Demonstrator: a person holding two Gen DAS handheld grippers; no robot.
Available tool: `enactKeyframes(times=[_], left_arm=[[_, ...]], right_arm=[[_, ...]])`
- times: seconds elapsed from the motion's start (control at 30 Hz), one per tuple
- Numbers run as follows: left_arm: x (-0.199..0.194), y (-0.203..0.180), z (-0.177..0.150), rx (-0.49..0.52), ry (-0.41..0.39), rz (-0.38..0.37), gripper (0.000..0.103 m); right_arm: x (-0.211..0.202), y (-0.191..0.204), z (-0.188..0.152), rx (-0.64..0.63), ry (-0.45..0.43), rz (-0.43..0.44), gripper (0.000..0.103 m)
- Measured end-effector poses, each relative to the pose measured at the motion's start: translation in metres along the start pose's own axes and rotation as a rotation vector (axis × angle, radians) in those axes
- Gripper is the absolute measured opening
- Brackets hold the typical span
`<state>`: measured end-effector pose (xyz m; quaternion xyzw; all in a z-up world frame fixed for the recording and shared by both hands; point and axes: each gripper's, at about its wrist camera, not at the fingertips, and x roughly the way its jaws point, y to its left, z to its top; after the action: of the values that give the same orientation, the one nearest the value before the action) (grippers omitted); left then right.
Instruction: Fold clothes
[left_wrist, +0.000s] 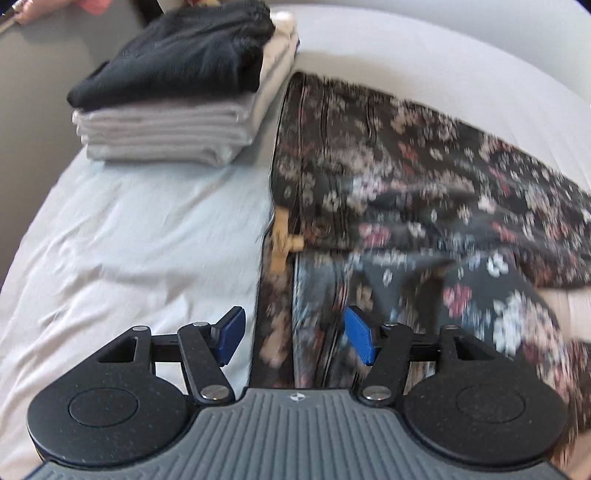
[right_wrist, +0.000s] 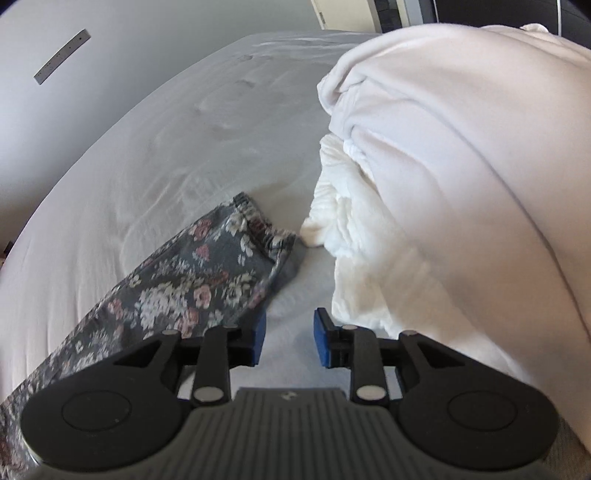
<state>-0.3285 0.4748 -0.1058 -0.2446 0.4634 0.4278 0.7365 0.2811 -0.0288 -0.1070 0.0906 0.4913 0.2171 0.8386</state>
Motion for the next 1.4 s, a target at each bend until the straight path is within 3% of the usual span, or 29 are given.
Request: enactKeyframes(times=[0.2, 0.33, 0.47, 0.67, 0.77, 0.8, 0.83, 0.87, 0.9, 0.97, 1.0, 1.13, 1.4], left_arm=[[0.005, 0.014, -0.011, 0.011, 0.163, -0.064, 0.073], [0.019, 0.028, -0.024, -0.023, 0.288, -0.120, 0.074], [0.028, 0.035, -0.033, -0.053, 0.348, -0.158, 0.074], [0.039, 0.034, -0.039, -0.073, 0.373, -0.177, 0.083], [0.043, 0.033, -0.042, -0.078, 0.378, -0.165, 0.082], [0.043, 0.032, -0.042, -0.074, 0.376, -0.160, 0.082], [0.042, 0.030, -0.043, -0.062, 0.374, -0.151, 0.078], [0.041, 0.028, -0.044, -0.045, 0.370, -0.138, 0.072], [0.040, 0.026, -0.045, -0.028, 0.365, -0.128, 0.069], [0.038, 0.025, -0.047, 0.000, 0.357, -0.114, 0.054], [0.037, 0.026, -0.048, 0.005, 0.356, -0.123, 0.053], [0.038, 0.025, -0.052, 0.021, 0.355, -0.104, 0.044], [0.039, 0.022, -0.060, 0.043, 0.352, -0.082, 0.044]], right_arm=[[-0.030, 0.010, -0.027, -0.019, 0.074, 0.070, 0.034], [-0.044, 0.033, -0.038, -0.046, 0.115, 0.133, 0.042], [-0.045, 0.064, -0.051, -0.085, 0.179, 0.179, 0.048], [-0.016, 0.105, -0.080, -0.136, 0.281, 0.130, 0.049], [0.003, 0.116, -0.094, -0.154, 0.301, 0.050, 0.049], [0.008, 0.117, -0.098, -0.159, 0.307, 0.031, 0.046], [0.010, 0.117, -0.100, -0.162, 0.308, 0.014, 0.034], [0.011, 0.116, -0.101, -0.160, 0.306, 0.005, 0.026], [0.010, 0.115, -0.101, -0.156, 0.303, 0.005, 0.010], [0.000, 0.112, -0.098, -0.146, 0.274, 0.010, 0.006], [-0.007, 0.112, -0.095, -0.144, 0.253, 0.010, 0.003], [-0.042, 0.108, -0.077, -0.115, 0.151, 0.025, 0.003], [-0.142, 0.083, -0.034, -0.056, -0.046, 0.170, 0.003]])
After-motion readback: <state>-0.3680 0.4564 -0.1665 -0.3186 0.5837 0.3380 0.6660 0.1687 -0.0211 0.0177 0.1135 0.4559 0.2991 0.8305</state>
